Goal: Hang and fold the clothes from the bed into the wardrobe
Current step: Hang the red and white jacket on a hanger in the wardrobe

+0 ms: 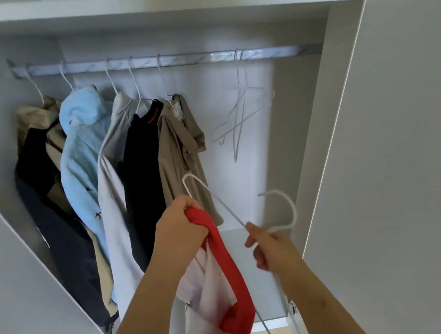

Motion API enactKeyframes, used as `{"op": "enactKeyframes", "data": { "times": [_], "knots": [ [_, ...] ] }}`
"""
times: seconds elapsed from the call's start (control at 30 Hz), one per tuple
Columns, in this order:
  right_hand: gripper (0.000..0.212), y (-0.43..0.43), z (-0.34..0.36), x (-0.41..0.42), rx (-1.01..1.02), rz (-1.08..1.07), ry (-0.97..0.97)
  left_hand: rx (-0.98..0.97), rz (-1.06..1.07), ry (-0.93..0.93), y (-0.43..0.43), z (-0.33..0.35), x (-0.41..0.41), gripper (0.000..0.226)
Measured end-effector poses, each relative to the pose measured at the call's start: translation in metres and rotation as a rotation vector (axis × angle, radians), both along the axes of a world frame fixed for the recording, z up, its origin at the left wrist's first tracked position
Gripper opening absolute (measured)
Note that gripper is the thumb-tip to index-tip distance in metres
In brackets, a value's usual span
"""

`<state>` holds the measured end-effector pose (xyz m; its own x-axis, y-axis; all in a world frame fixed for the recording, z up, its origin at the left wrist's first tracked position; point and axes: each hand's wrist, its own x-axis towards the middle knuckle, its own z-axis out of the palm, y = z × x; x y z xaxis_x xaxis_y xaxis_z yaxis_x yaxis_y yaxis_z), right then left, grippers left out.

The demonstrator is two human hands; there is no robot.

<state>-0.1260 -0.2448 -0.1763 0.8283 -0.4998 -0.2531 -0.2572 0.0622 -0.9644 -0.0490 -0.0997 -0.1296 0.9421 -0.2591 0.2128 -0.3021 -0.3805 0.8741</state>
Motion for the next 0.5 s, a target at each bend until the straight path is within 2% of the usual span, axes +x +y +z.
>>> {"op": "enactKeyframes", "data": {
  "times": [0.1, 0.2, 0.4, 0.5],
  "knots": [
    [0.045, -0.004, 0.001, 0.0, -0.058, -0.23, -0.07, 0.09, -0.1, 0.106, 0.006, -0.004, 0.01, 0.029],
    [0.046, -0.007, 0.005, 0.0, -0.039, -0.244, -0.11, 0.253, -0.129, 0.133, 0.011, -0.012, 0.023, 0.018],
    [0.043, -0.002, 0.002, 0.004, 0.044, -0.168, -0.154, 0.525, 0.059, 0.012, 0.033, -0.015, 0.062, 0.019],
    [0.049, -0.003, 0.0, 0.001, 0.026, -0.198, -0.162, 0.755, 0.036, -0.112, 0.045, -0.019, 0.071, 0.023]
  ]
}}
